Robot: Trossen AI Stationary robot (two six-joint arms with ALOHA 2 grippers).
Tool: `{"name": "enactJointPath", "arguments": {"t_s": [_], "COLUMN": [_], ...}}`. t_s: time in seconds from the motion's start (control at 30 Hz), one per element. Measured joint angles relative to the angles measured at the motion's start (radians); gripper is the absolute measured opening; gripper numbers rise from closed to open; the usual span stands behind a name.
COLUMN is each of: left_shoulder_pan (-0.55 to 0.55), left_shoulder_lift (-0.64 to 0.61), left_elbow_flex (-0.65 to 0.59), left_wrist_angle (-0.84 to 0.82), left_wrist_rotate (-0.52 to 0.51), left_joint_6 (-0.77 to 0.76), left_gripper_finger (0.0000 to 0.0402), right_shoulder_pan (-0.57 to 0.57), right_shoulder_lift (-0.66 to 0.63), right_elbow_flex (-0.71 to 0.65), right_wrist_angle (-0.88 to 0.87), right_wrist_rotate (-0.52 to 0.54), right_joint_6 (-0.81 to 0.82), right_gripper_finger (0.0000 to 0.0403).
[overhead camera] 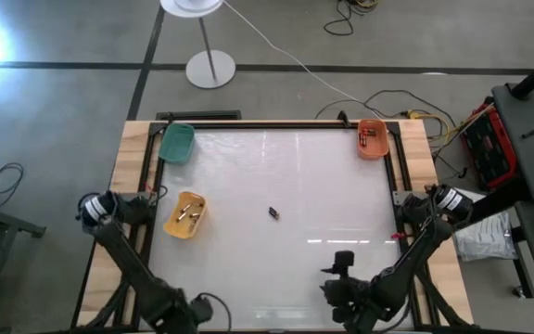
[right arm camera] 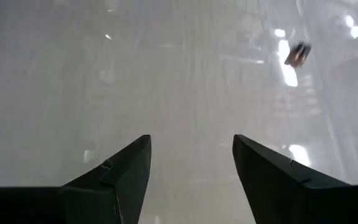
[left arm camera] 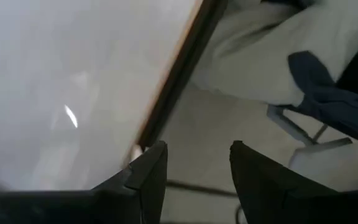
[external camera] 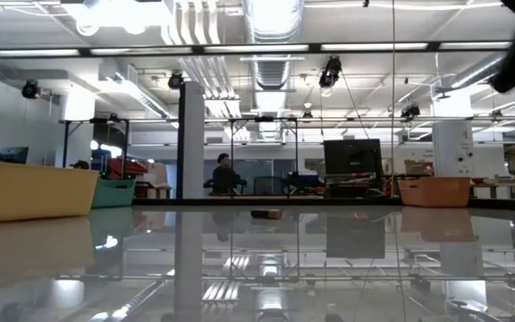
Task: Sort batteries
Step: Put the black battery into the green bin
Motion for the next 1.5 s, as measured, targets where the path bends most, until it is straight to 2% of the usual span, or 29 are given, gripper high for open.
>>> {"name": "enactJointPath", "arguments": {"t_s": [0.3,0.53,0.67,1.03,1.3,1.5], "left_shoulder_pan": [-0.021,-0.013,0.006,0.120,0.118,0.118], "left_shoulder_lift": [0.014,0.012,0.008,0.005,0.000,-0.015], "left_elbow_flex": [-0.012,-0.064,-0.115,-0.378,-0.459,-0.519], "left_wrist_angle": [-0.119,-0.097,-0.093,-0.092,-0.070,0.023], "left_wrist_rotate": [0.165,0.376,0.394,0.451,0.471,0.472], "left_joint_6": [-0.253,-0.406,-0.380,-0.102,-0.009,-0.002], "left_gripper_finger": [0.0155,0.0155,0.0155,0.0155,0.0155,0.0155], "right_shoulder_pan": [-0.088,-0.140,-0.151,-0.169,-0.174,-0.174], "right_shoulder_lift": [-0.004,0.003,0.003,0.003,0.003,0.003], "right_elbow_flex": [0.083,0.054,0.013,-0.013,-0.025,-0.046], "right_wrist_angle": [0.036,0.049,0.051,0.059,0.077,0.084], "right_wrist_rotate": [0.003,0.063,0.070,0.082,0.081,0.078], "right_joint_6": [-0.341,-0.400,-0.401,-0.452,-0.441,-0.389], "right_gripper_finger": [0.0219,0.0219,0.0219,0.0219,0.0219,0.0219]}}
